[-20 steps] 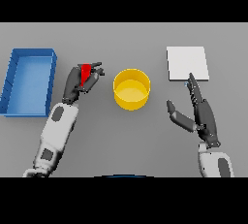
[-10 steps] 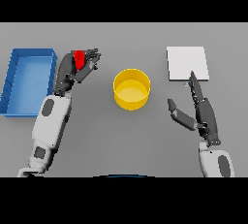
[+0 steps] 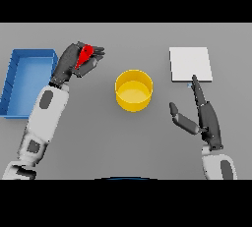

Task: Pick up the red beaker and tilt it to pour out 1 green nut into yellow bowl. Pick up the yellow bowl and place it on the metallic measuring scale.

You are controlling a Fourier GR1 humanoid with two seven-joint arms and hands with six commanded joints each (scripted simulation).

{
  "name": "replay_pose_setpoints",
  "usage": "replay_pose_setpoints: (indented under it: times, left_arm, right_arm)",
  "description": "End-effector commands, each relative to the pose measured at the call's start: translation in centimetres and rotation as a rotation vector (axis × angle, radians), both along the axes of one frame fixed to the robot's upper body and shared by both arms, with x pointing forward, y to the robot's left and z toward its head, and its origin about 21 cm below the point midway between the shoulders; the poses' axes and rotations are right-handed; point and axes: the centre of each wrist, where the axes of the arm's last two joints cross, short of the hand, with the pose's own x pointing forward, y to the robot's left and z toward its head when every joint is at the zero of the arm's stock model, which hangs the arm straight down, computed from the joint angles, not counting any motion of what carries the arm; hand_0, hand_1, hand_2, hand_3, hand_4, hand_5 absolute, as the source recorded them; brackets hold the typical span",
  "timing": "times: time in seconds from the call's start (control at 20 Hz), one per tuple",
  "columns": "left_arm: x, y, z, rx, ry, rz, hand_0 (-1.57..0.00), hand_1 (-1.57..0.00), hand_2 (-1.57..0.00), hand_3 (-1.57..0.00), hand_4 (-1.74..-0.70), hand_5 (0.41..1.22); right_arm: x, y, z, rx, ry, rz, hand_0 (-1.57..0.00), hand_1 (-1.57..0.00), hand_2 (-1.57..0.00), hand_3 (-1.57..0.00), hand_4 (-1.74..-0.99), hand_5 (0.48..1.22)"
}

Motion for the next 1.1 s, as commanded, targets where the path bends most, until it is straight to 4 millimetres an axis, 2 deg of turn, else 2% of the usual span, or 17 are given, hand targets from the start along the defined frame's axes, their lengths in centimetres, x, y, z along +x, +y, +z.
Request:
replay_pose_setpoints:
  times: [0.0, 0.2, 0.45, 0.6, 0.65, 0.8, 1.0, 1.05]
  left_arm:
    - [0.2, -0.1, 0.3, 0.067, -0.001, -0.009, -1.57, -1.57, -1.57, -1.56, -1.74, 1.120]
    - [0.6, -1.9, 2.3, 0.335, -0.025, -0.092, -1.57, -1.57, -1.57, -1.57, -1.74, 1.129]
    - [0.9, -4.6, 4.4, 0.687, -0.097, -0.177, -1.57, -1.57, -1.57, -1.57, -1.74, 1.174]
    - [1.0, -6.5, 4.2, 0.893, -0.114, -0.240, -1.57, -1.57, -1.57, -1.57, -1.74, 1.197]
    - [1.1, -6.7, 4.4, 0.968, -0.117, -0.261, -1.57, -1.57, -1.57, -1.57, -1.69, 1.202]
    - [1.6, -7.7, 5.6, 1.143, -0.156, -0.330, -1.57, -1.57, -1.57, -1.38, -1.71, 1.211]
    - [2.0, -9.5, 6.1, 1.339, -0.207, -0.409, -1.57, -1.57, -1.57, -1.29, -1.72, 1.217]
    - [2.0, -9.9, 6.3, 1.371, -0.227, -0.447, -1.57, -1.57, -1.57, -1.35, -1.72, 1.218]
  right_arm:
    - [-0.1, 0.0, 0.1, -0.003, 0.005, 0.001, 0.00, 0.00, 0.00, 0.00, -1.194, 0.658]
    - [0.1, 0.1, 0.6, 0.001, 0.003, 0.009, 0.00, 0.00, 0.00, 0.00, -1.178, 0.663]
    - [-0.2, 0.1, 0.3, 0.006, 0.012, 0.014, 0.00, 0.00, 0.00, 0.00, -1.183, 0.671]
    - [-0.2, 0.5, 0.1, 0.021, 0.026, 0.011, 0.00, 0.00, 0.00, 0.00, -1.187, 0.676]
    - [-0.2, 0.3, 0.4, 0.022, 0.016, 0.006, 0.00, 0.00, 0.00, 0.00, -1.191, 0.675]
    - [-0.3, 0.4, 0.4, 0.048, 0.033, 0.007, 0.00, 0.00, 0.00, 0.00, -1.195, 0.671]
    - [-0.3, 0.6, 0.2, 0.087, 0.054, 0.006, 0.00, 0.00, 0.00, 0.00, -1.206, 0.639]
    - [-0.3, 0.4, 0.2, 0.095, 0.055, 0.002, 0.00, 0.00, 0.00, 0.00, -1.212, 0.631]
